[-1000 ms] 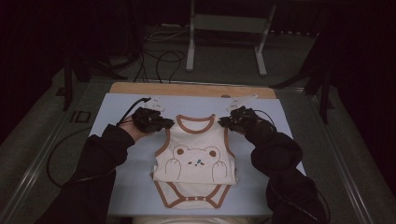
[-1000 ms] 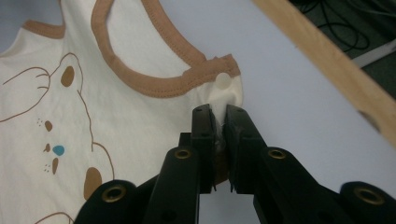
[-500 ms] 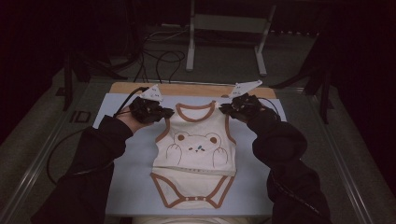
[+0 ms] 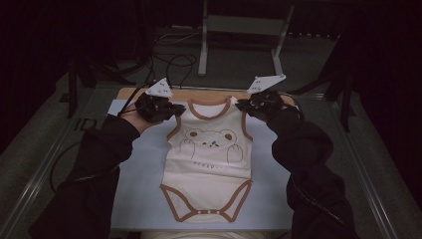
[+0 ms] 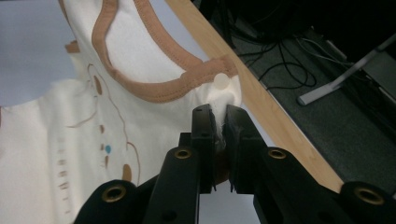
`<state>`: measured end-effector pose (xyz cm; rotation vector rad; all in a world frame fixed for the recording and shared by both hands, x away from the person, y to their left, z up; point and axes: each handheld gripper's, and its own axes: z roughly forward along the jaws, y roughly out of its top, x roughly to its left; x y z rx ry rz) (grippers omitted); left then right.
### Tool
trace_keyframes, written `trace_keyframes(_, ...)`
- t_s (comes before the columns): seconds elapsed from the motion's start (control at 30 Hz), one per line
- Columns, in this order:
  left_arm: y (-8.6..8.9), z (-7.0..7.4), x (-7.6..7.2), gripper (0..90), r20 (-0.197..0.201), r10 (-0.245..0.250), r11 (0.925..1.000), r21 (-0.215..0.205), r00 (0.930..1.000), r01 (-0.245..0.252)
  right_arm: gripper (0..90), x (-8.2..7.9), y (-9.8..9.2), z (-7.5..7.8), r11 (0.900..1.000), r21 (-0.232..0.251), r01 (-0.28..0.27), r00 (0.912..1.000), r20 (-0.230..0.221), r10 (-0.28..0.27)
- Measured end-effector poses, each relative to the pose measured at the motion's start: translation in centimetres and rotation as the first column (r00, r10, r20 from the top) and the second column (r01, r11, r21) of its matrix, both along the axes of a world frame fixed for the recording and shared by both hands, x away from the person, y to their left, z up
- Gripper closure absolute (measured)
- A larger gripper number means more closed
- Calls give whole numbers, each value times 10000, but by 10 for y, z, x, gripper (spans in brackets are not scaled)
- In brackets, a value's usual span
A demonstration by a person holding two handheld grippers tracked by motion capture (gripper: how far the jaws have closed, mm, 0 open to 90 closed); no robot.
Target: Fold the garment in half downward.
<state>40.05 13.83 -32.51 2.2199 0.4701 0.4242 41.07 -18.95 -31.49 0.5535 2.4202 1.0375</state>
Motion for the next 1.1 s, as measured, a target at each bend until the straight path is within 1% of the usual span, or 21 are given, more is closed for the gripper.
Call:
trace_keyframes(0.03,0,0,-1,869,-12,-3,10000,-44,10000,3,827,-1,-1,1,10000,9,-36,10000,16,36)
trace_keyframes(0.13,-1,-2,-3,869,18,-41,10000,23,10000,41,827,-4,0,1,10000,-25,-84,9999,66,85)
trace_keyframes(0.2,-1,-5,-5,869,-33,-109,9999,24,9999,109,827,-6,0,-2,9999,-120,-68,10000,67,69)
trace_keyframes(0.23,-1,-6,-6,869,-50,-83,10000,23,10000,83,827,-6,0,-3,9999,-99,-106,9999,50,106)
trace_keyframes(0.27,-1,-8,-7,869,-52,-162,9998,69,9999,162,827,-7,-1,-5,9999,-48,-111,9999,-7,111)
trace_keyframes(0.37,-1,-12,-9,869,-96,-226,9997,71,9997,226,827,-9,0,-11,9996,-278,-103,9999,-6,102)
trace_keyframes(0.43,1,-12,-8,869,-143,-212,9998,49,9997,213,827,-8,-1,-11,9994,-317,-123,9999,-53,121)
trace_keyframes(0.5,1,-10,-9,869,-70,-194,9998,-14,9998,194,827,-7,-1,-9,9996,-264,-102,9999,-45,101)
trace_keyframes(0.63,3,-7,-16,869,117,-347,9993,-157,9993,349,827,-12,2,-4,9997,-141,-214,9997,120,216)
trace_keyframes(0.7,4,-8,-20,869,97,-410,9989,-244,9991,413,827,-16,3,-6,9994,-193,-284,9995,118,286)
trace_keyframes(0.77,6,-11,-24,869,110,-420,9989,-211,9991,422,827,-20,2,-9,9992,-202,-339,9994,88,341)
trace_keyframes(0.8,6,-13,-27,869,54,-502,9985,-231,9987,504,827,-22,2,-11,9989,-260,-379,9992,112,382)
trace_keyframes(0.83,6,-16,-30,869,62,-576,9981,-216,9983,577,827,-25,1,-13,9991,-202,-367,9993,35,368)
trace_keyframes(0.9,6,-21,-35,869,3,-739,9972,-130,9973,739,827,-31,-1,-18,9986,-264,-459,9989,-9,459)
trace_keyframes(1.07,5,-35,-45,868,-216,-1007,9949,-124,9947,1005,827,-46,-5,-32,9978,-300,-594,9980,-213,588)
trace_keyframes(1.1,4,-38,-46,868,-228,-1063,9943,-27,9941,1062,827,-48,-6,-35,9974,-329,-643,9977,-253,635)
